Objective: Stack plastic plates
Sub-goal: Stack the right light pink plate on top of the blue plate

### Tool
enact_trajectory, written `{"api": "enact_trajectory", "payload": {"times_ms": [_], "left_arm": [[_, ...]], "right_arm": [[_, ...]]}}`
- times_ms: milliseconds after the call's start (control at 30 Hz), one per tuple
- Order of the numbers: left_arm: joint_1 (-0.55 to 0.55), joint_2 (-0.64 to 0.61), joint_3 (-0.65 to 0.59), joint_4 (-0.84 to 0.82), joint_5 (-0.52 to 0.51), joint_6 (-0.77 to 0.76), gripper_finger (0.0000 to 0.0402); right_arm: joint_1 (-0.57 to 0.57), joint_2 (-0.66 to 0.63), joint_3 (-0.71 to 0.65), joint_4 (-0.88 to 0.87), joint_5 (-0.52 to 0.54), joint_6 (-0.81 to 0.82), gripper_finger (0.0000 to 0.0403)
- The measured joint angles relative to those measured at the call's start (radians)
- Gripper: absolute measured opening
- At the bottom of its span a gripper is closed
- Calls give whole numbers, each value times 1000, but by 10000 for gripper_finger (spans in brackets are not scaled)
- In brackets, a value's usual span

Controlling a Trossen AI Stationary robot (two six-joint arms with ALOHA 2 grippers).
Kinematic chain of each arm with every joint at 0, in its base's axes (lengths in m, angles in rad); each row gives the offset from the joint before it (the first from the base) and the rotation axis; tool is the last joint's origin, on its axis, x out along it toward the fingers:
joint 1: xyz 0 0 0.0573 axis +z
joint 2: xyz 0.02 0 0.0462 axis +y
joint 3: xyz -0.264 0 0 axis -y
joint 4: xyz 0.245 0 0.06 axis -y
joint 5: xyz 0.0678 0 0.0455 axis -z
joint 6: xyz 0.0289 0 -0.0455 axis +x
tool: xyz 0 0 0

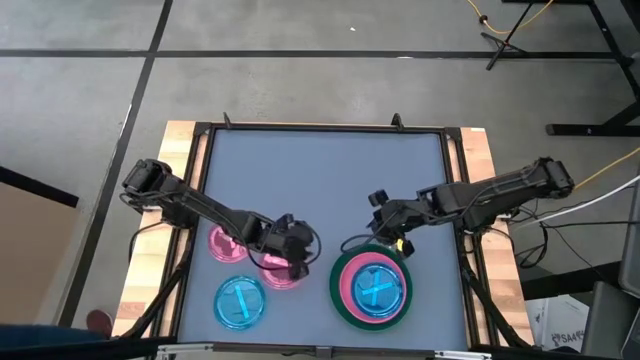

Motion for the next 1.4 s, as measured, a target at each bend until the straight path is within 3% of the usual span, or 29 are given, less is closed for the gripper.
{"api": "enact_trajectory", "payload": {"times_ms": [267, 500, 867, 1400], "left_arm": [[7, 0, -1, -305, 10, -59, 118], [70, 0, -1, -456, 119, -46, 118], [181, 0, -1, -463, 209, 146, 118], [190, 41, -4, -382, 215, 256, 118]], "right_arm": [[0, 31, 0, 13, 11, -27, 113], [0, 61, 0, 18, 7, -61, 113], [0, 71, 0, 17, -1, -65, 113], [0, 71, 0, 16, -1, -65, 113]]}}
